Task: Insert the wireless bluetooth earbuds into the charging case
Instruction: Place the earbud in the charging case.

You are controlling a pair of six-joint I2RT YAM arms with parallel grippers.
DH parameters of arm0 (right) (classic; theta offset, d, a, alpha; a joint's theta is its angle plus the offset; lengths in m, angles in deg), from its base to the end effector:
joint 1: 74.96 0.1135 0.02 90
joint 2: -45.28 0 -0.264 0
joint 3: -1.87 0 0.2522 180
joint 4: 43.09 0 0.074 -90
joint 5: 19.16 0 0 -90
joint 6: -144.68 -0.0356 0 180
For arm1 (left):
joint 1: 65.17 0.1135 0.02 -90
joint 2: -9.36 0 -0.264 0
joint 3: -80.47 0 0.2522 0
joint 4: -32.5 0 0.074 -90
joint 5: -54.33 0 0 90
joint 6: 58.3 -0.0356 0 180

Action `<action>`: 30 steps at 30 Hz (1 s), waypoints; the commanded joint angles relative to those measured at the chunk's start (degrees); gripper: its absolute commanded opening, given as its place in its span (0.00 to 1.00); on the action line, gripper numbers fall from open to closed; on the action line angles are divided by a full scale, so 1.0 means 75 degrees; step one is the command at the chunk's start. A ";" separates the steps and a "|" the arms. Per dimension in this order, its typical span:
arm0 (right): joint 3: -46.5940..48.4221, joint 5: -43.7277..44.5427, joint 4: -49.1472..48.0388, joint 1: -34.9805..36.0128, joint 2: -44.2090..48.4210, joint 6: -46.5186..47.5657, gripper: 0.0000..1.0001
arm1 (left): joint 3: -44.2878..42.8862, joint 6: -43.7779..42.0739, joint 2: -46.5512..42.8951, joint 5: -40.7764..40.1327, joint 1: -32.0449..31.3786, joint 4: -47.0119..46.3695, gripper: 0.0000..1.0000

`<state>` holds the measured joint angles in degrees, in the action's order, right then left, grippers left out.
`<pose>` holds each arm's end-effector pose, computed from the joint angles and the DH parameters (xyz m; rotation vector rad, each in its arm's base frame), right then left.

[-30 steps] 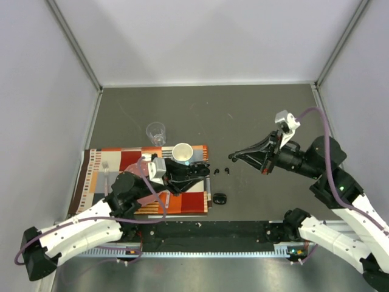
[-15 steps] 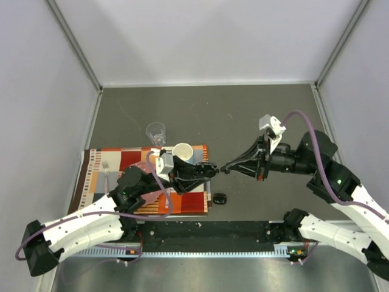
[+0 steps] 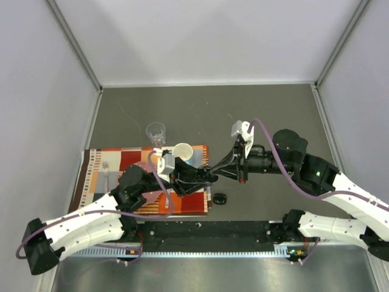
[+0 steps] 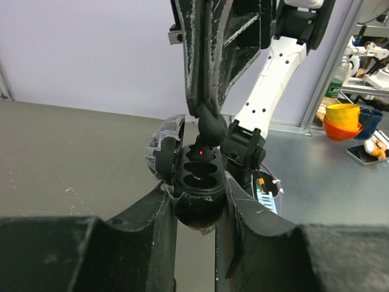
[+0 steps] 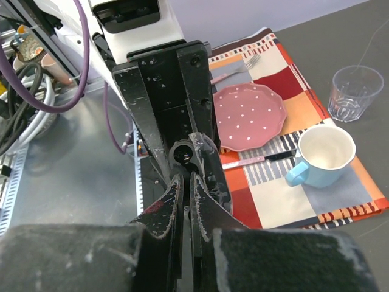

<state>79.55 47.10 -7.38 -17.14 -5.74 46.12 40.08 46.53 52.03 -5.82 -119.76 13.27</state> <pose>0.0862 0.1639 0.4151 -1.0691 1.5384 1.1857 0.0888 -0.1555 0.3130 0.9232 1.1131 -1.3443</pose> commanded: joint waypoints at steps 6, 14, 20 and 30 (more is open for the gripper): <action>0.0571 0.0073 -0.0349 0.0200 -0.0122 0.0285 0.00 | -0.0480 0.0120 0.0286 0.0485 -0.0022 -0.0406 0.00; 0.0478 0.0143 -0.0349 0.0376 -0.0228 0.0227 0.00 | -0.0539 0.0191 0.0263 0.0520 -0.0022 -0.0499 0.00; 0.0430 0.0284 -0.0349 0.0481 -0.0298 0.0367 0.00 | -0.0539 0.0284 0.0275 0.0790 -0.0022 -0.0627 0.00; 0.0348 0.0307 -0.0244 0.0774 -0.0392 0.0543 0.00 | -0.0562 0.0355 0.0228 0.0872 -0.0022 -0.0687 0.00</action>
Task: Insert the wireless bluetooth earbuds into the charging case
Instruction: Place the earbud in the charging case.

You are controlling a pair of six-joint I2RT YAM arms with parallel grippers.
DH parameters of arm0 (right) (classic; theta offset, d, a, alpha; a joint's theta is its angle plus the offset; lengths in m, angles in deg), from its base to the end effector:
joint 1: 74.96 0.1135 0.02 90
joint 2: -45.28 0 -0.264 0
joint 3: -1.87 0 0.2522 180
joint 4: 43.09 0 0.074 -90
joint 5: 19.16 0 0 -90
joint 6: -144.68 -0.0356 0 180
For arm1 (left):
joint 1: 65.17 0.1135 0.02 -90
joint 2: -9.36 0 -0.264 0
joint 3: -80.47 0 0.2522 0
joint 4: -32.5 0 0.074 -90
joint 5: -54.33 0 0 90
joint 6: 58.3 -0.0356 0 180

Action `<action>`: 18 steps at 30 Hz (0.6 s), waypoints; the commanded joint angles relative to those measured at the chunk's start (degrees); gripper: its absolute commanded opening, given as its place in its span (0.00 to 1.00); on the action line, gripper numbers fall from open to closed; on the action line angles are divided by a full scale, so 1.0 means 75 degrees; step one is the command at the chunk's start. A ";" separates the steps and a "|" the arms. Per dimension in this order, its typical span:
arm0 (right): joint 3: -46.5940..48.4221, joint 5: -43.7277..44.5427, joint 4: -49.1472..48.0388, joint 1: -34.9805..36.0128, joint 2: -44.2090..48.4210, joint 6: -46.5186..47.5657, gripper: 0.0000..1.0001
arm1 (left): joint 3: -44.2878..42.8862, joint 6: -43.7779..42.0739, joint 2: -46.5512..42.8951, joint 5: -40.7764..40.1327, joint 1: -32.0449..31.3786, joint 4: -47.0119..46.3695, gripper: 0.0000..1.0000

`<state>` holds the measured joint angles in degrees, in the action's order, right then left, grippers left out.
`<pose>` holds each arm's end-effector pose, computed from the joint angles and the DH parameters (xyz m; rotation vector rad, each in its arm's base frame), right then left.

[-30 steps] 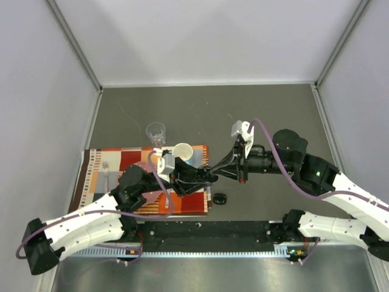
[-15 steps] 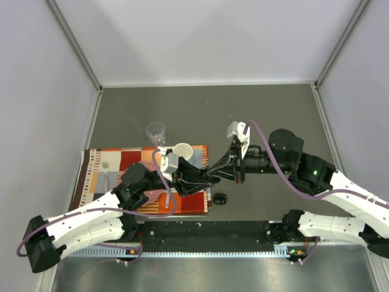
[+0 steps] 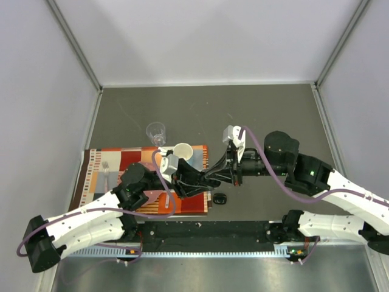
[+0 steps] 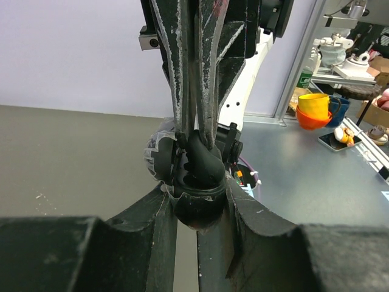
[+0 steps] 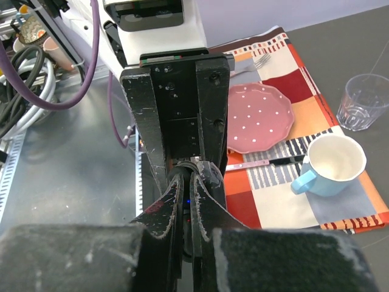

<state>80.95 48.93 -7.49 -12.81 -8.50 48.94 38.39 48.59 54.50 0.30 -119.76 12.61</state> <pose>0.0804 0.1807 0.4151 -1.1511 1.5066 1.1729 0.0896 -0.1621 0.3169 1.0050 1.0978 -1.4324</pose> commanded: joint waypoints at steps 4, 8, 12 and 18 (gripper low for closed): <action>0.0127 0.0354 -0.0077 0.0338 -0.0036 0.0226 0.00 | -0.0268 0.0011 -0.0218 -0.0143 -0.0022 -0.0623 0.00; 0.0115 0.0589 0.0087 0.0455 -0.0060 0.0273 0.00 | -0.0186 -0.0083 -0.0429 -0.0470 -0.0022 -0.0611 0.00; 0.0103 0.0800 0.0146 0.0479 -0.0060 0.0214 0.00 | -0.0115 -0.0153 -0.0547 -0.0565 -0.0022 -0.0623 0.00; 0.0173 0.0777 0.0146 0.0561 -0.0224 0.0179 0.00 | -0.0127 -0.0130 -0.0511 -0.0553 -0.0022 -0.0600 0.00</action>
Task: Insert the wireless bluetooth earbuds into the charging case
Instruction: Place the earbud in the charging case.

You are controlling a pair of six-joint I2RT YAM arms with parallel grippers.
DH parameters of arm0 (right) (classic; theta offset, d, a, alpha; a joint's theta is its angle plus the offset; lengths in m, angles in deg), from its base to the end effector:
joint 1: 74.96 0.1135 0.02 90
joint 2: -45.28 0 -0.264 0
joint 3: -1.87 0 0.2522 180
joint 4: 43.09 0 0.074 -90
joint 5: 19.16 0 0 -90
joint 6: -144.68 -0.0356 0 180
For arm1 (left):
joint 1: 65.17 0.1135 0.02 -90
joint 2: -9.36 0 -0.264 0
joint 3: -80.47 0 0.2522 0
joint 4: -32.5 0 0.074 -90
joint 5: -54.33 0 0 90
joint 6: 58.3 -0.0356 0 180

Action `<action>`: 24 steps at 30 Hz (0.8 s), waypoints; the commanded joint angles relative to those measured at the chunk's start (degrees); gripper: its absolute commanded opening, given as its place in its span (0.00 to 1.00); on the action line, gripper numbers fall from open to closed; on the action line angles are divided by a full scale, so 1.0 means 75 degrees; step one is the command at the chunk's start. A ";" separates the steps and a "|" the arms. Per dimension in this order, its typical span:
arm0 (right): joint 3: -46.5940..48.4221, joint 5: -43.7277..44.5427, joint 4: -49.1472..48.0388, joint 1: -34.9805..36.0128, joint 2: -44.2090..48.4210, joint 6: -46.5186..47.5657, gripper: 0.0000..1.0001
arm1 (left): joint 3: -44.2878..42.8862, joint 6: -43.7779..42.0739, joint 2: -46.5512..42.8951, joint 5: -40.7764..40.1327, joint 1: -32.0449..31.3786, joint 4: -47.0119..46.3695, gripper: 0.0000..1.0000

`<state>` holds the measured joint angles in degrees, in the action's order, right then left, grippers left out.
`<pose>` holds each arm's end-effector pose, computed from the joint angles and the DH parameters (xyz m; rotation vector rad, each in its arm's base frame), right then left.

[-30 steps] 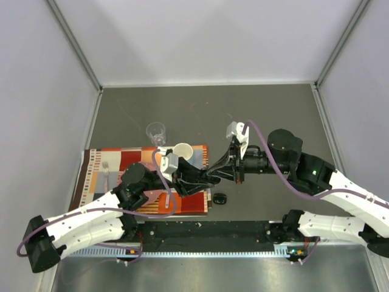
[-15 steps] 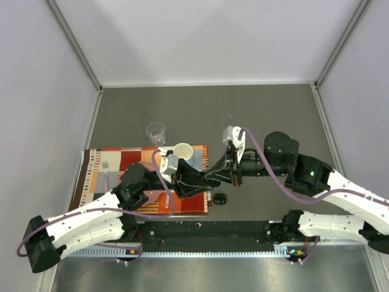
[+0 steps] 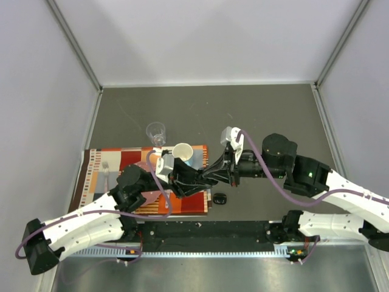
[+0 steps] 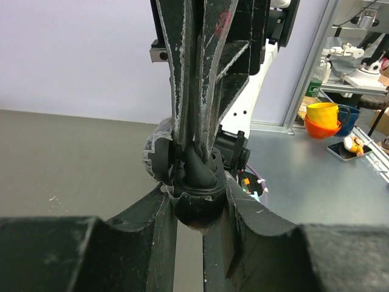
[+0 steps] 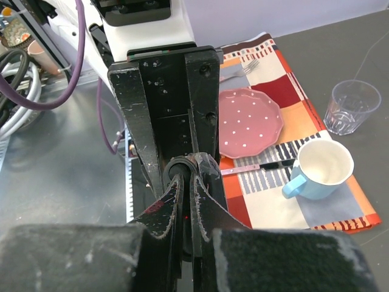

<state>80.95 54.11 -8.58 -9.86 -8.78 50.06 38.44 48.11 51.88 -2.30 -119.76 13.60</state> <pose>0.0750 0.1859 0.4161 -1.1354 1.4884 1.1231 0.0860 -0.1548 0.3225 0.9607 1.0798 -1.4005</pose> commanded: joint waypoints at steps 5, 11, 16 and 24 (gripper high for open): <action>0.0267 0.0297 0.0455 0.0331 -0.0362 0.0112 0.00 | -0.0145 -0.0078 -0.0162 -0.0253 -0.0022 -0.0731 0.00; 0.0396 0.0414 0.0573 0.0402 -0.0432 0.0054 0.14 | -0.0133 -0.0125 -0.0209 -0.0347 -0.0022 -0.0660 0.00; 0.0478 0.0613 0.0561 0.0402 -0.0222 0.0007 0.30 | -0.0086 -0.0160 -0.0256 -0.0417 -0.0022 -0.0602 0.00; 0.0595 0.0696 0.0152 0.0402 0.0352 -0.0122 0.51 | -0.0016 -0.0113 -0.0256 -0.0453 -0.0022 -0.0578 0.00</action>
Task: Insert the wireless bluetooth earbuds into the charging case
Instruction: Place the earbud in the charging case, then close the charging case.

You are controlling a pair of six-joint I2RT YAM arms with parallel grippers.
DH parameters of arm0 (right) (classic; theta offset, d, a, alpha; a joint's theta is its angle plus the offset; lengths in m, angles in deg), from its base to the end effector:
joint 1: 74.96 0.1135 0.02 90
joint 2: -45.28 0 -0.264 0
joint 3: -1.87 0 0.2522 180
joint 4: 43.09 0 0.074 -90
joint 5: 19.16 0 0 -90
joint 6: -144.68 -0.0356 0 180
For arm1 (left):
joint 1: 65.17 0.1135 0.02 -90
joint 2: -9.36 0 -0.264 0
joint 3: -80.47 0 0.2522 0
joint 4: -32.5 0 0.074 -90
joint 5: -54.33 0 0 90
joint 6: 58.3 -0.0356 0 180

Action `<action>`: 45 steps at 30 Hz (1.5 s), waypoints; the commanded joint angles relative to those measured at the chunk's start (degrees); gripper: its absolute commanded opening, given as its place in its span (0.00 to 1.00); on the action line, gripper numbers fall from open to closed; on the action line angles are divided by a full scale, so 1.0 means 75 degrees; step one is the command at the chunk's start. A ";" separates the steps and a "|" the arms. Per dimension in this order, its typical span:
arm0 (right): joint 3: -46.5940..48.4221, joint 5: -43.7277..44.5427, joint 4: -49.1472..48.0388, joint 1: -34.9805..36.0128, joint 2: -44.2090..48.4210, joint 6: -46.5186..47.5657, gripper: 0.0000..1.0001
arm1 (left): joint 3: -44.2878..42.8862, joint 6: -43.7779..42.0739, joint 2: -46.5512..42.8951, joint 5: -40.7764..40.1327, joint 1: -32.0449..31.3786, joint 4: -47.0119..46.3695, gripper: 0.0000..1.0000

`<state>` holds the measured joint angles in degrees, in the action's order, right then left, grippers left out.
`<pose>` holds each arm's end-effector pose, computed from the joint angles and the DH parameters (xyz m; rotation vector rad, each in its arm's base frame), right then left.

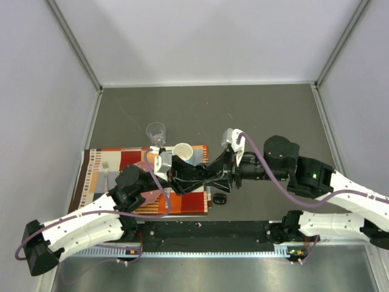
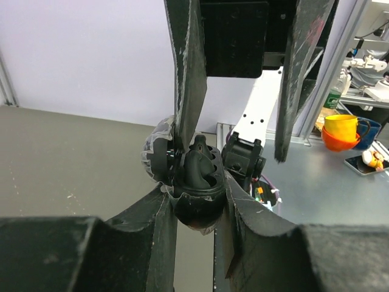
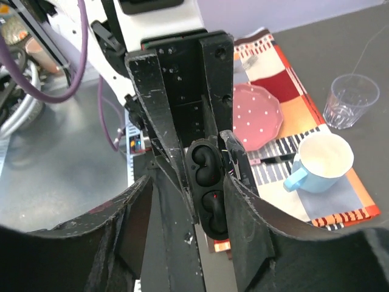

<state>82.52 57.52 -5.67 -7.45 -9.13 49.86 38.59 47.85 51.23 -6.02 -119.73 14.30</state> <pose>0.0686 0.1871 0.4186 -1.1393 1.5216 1.0959 0.0873 -0.1530 0.3225 0.9039 1.1047 -1.3611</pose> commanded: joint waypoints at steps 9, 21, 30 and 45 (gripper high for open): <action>0.0117 0.1664 -0.0998 0.0093 0.1418 -0.0505 0.64 | -0.0048 -0.0066 -0.0133 0.0019 -0.0025 -0.0636 0.00; 0.0022 0.4366 -0.0049 0.0093 0.0927 -0.2275 0.69 | -0.0106 -0.0066 -0.0109 0.0031 -0.0025 -0.0636 0.00; 0.0550 0.2353 0.1017 -0.1312 0.0166 -0.3809 0.70 | -0.0060 -0.0101 -0.0250 -0.0004 -0.0025 -0.0566 0.00; 0.0550 0.1893 0.1029 -0.1395 -0.0550 -0.3951 0.72 | 0.0140 -0.0160 -0.0508 -0.0062 -0.0025 -0.0460 0.00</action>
<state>84.43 72.56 2.81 -17.75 -13.02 20.92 39.01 46.97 48.56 -6.35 -119.73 13.31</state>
